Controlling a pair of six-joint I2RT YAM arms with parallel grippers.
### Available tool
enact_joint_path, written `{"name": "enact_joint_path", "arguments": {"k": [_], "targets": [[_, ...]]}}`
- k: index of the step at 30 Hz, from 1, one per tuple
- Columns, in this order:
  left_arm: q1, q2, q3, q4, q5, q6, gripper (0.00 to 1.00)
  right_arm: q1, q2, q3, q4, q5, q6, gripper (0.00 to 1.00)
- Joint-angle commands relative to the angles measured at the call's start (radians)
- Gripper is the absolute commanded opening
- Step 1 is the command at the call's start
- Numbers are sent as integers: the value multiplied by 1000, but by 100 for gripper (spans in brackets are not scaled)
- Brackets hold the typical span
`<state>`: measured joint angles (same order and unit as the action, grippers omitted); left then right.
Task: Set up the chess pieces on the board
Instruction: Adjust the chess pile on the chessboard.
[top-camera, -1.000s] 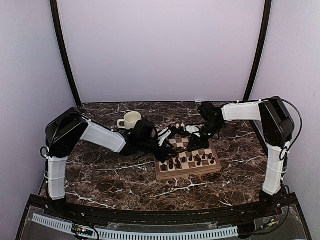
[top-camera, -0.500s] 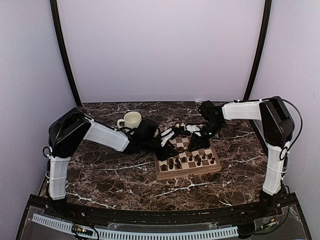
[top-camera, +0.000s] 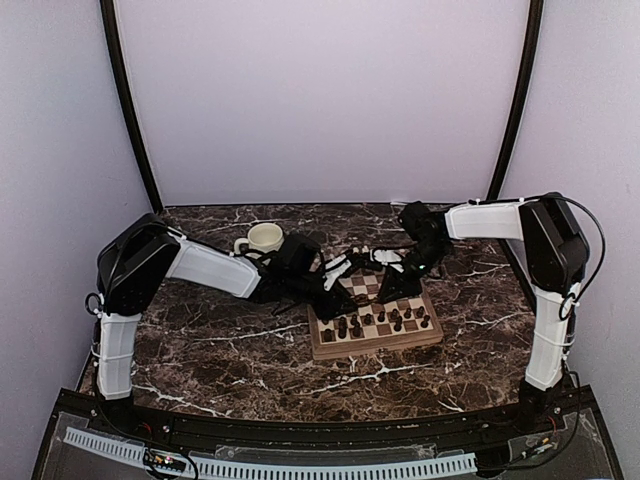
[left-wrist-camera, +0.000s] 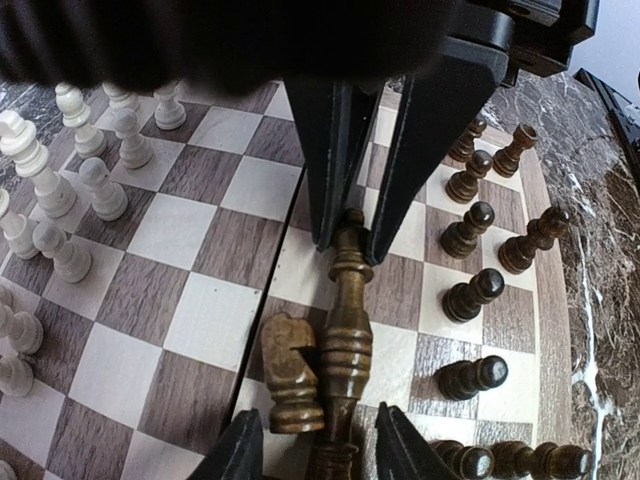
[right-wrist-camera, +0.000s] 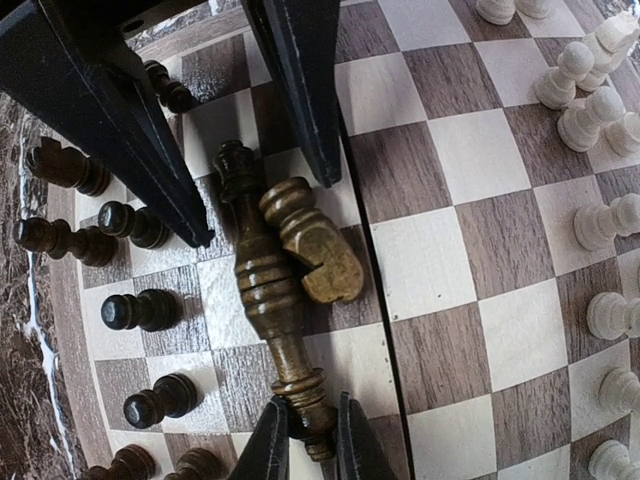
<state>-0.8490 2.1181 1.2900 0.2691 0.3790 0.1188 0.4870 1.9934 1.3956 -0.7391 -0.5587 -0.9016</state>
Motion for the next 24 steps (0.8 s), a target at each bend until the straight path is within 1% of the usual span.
{"name": "enact_joint_path", "arguments": {"k": [1, 10, 19, 24], "targets": [[-3, 10, 31, -58, -8, 18, 40, -1, -36, 36, -10, -15, 7, 10], [-3, 31, 28, -60, -49, 37, 36, -8, -60, 34, -32, 8, -1, 9], [-4, 48, 43, -67, -59, 36, 28, -27, -95, 16, -64, 24, -17, 9], [-2, 52, 48, -69, -65, 33, 27, -38, -113, -2, -74, 36, -27, 9]]}}
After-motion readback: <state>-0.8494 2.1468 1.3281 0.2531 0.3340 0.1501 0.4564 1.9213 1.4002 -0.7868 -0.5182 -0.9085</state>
